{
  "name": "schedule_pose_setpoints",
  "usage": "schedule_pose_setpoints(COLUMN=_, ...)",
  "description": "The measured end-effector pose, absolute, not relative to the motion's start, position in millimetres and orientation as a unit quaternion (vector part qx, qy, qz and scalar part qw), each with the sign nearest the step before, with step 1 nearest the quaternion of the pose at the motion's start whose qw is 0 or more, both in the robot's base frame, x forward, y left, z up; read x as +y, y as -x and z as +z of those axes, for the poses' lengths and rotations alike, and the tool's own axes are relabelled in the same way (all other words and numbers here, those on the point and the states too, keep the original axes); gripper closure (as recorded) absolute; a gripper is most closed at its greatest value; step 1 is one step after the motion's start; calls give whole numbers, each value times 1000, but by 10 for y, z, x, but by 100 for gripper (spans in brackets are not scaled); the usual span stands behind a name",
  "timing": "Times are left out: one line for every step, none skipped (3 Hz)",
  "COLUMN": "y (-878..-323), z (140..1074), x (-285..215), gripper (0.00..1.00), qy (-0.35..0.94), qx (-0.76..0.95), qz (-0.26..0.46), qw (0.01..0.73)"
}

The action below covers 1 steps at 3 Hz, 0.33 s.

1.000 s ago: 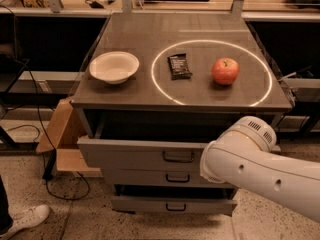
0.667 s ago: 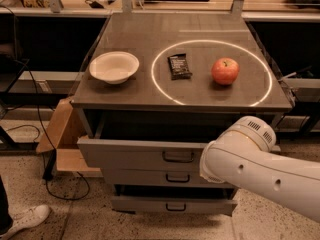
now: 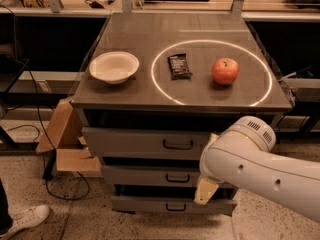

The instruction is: Close top drawer

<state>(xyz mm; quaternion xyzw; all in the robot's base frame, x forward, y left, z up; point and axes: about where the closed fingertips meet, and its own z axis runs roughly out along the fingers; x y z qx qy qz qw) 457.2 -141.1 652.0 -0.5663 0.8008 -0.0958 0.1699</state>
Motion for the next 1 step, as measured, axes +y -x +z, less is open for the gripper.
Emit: schedule_pose_setpoints(y=-4572, z=6520, x=-1411, gripper=0, qy=566, qx=801, qz=-96, qw=170)
